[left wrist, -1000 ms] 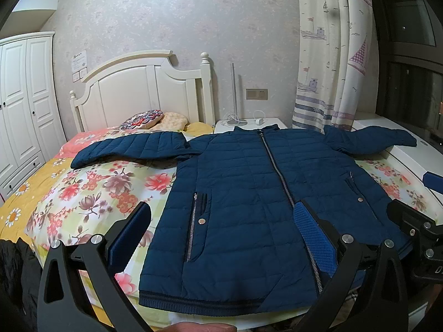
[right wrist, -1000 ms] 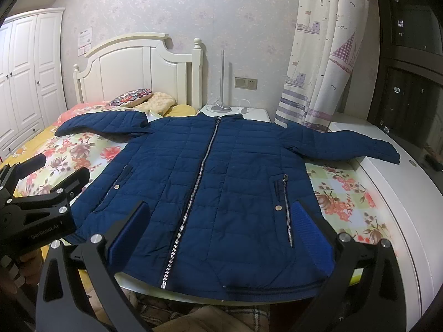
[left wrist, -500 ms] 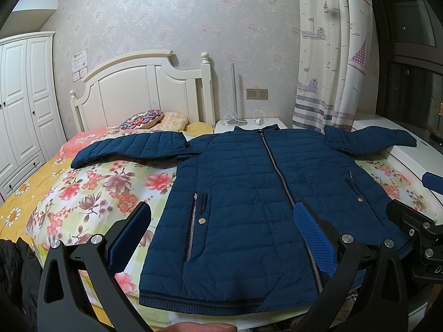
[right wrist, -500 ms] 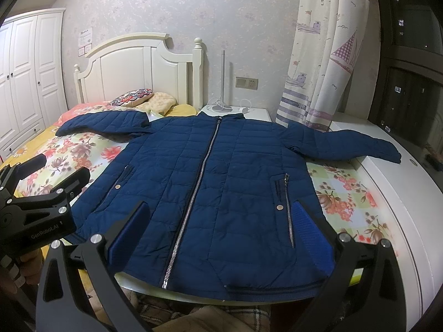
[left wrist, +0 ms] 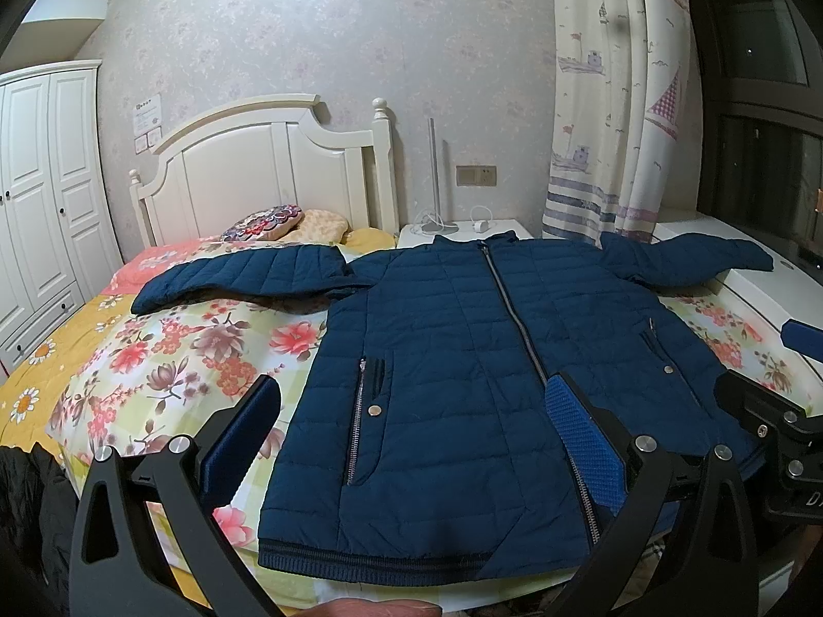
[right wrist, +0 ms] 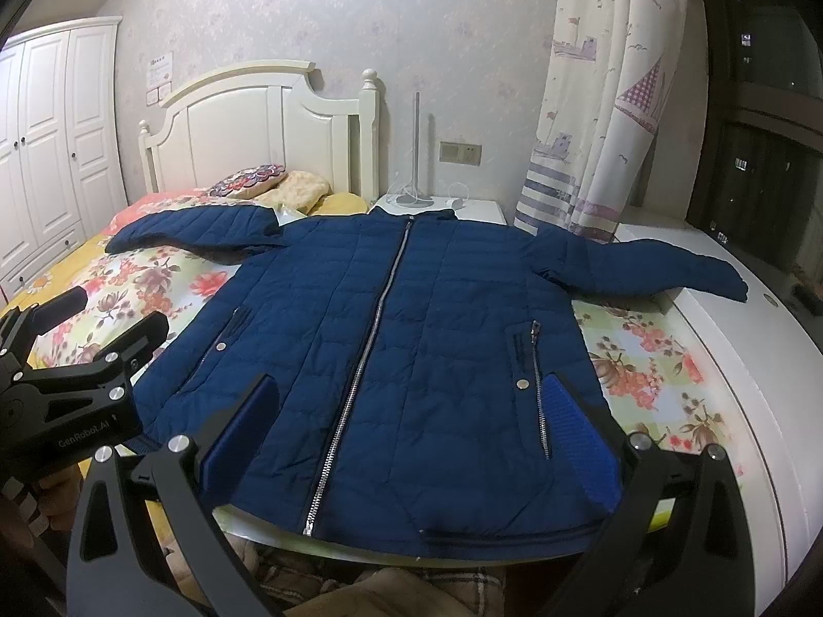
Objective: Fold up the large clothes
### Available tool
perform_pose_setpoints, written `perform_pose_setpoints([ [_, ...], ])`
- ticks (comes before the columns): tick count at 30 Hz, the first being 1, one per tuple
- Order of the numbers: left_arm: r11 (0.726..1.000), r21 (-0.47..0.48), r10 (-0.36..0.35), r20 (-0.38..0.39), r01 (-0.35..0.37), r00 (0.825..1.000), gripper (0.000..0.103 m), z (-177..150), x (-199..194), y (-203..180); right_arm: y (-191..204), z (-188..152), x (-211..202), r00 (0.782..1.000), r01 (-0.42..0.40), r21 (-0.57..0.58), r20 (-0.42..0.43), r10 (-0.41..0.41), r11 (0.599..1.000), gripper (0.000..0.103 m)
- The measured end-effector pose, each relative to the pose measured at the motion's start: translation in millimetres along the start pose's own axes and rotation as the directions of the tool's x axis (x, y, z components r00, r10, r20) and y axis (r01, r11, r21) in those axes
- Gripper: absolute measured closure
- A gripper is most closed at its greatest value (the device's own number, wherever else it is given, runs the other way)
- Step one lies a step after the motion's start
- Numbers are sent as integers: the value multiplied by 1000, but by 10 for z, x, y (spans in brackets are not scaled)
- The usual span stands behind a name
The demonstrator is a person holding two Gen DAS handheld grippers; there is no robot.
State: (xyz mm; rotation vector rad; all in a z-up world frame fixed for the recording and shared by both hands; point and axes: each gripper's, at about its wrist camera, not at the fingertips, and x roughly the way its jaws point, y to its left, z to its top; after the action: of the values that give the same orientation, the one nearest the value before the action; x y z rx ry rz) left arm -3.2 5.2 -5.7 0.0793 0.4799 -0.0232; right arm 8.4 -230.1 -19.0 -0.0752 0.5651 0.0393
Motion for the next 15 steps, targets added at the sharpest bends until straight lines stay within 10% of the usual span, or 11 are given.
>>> perform_pose_setpoints([
  [15, 999, 22, -44, -123, 47, 991, 4, 27, 661, -106, -196, -56, 668, 992, -59, 11, -113, 60, 998, 2],
])
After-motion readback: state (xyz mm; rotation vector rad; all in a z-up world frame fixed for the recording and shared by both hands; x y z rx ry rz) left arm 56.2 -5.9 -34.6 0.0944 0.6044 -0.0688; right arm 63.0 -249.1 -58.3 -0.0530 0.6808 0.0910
